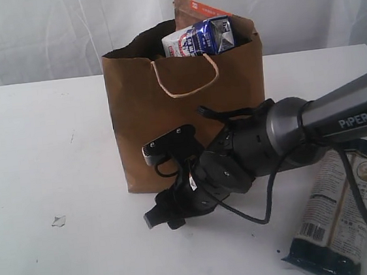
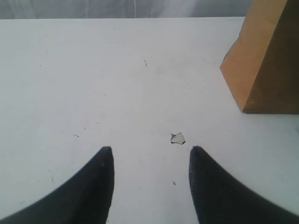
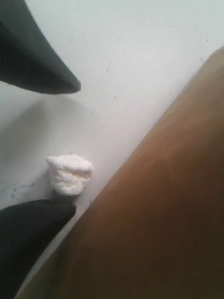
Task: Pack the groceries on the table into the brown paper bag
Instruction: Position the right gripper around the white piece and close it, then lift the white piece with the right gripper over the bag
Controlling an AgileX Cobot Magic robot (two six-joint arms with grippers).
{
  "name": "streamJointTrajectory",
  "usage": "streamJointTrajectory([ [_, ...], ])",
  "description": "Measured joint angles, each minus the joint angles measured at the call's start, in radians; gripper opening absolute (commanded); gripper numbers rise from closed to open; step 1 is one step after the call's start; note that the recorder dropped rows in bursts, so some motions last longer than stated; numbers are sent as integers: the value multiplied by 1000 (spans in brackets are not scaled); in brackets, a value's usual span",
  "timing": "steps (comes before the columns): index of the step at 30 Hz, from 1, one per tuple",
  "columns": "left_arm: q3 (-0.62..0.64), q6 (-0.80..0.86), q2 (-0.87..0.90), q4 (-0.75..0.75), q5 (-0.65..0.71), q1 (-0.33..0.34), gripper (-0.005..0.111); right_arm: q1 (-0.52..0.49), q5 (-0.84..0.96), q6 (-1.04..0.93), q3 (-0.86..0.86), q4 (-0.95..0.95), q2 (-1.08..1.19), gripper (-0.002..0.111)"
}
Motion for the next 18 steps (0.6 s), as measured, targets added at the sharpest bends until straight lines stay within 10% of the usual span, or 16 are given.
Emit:
streamJointTrajectory([
  [5, 0, 0, 0, 0, 0, 0, 53, 0, 47, -1, -2, -2, 0, 1],
  [18, 0, 0, 0, 0, 0, 0, 53, 0, 97, -1, 108, 4, -195, 0],
])
